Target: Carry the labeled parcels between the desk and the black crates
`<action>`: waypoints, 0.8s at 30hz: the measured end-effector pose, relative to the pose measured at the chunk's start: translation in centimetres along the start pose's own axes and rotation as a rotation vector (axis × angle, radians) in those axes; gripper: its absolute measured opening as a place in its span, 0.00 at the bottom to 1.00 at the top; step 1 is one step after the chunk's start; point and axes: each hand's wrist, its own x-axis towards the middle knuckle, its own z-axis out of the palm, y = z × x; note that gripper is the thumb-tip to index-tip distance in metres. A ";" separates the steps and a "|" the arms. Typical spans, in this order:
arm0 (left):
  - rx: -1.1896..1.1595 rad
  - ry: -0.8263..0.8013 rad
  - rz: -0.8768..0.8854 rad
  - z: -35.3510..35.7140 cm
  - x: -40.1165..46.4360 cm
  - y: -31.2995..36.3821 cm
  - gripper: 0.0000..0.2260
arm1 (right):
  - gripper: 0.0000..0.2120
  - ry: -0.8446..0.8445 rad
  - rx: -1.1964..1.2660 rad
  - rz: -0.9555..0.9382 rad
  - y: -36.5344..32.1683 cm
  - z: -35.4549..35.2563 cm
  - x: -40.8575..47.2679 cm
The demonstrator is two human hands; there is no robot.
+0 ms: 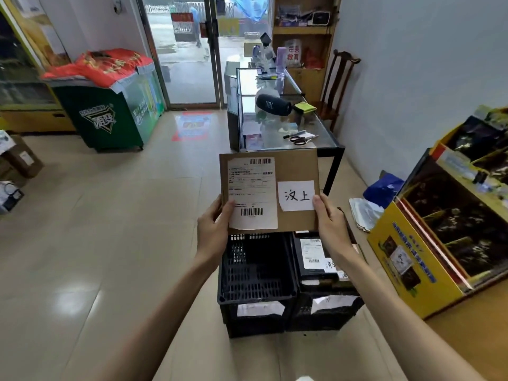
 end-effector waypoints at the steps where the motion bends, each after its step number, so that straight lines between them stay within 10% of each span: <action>1: 0.006 -0.002 -0.014 0.4 0.9 -0.5 0.13 | 0.23 -0.011 0.006 0.014 0.4 0.0 1.2; 17: 0.098 0.171 -0.284 7.6 13.0 -9.3 0.16 | 0.39 -0.247 0.028 0.239 10.9 0.7 19.1; 24: 0.213 0.151 -0.403 6.8 16.2 -17.8 0.14 | 0.25 -0.295 -0.004 0.385 18.5 2.7 21.8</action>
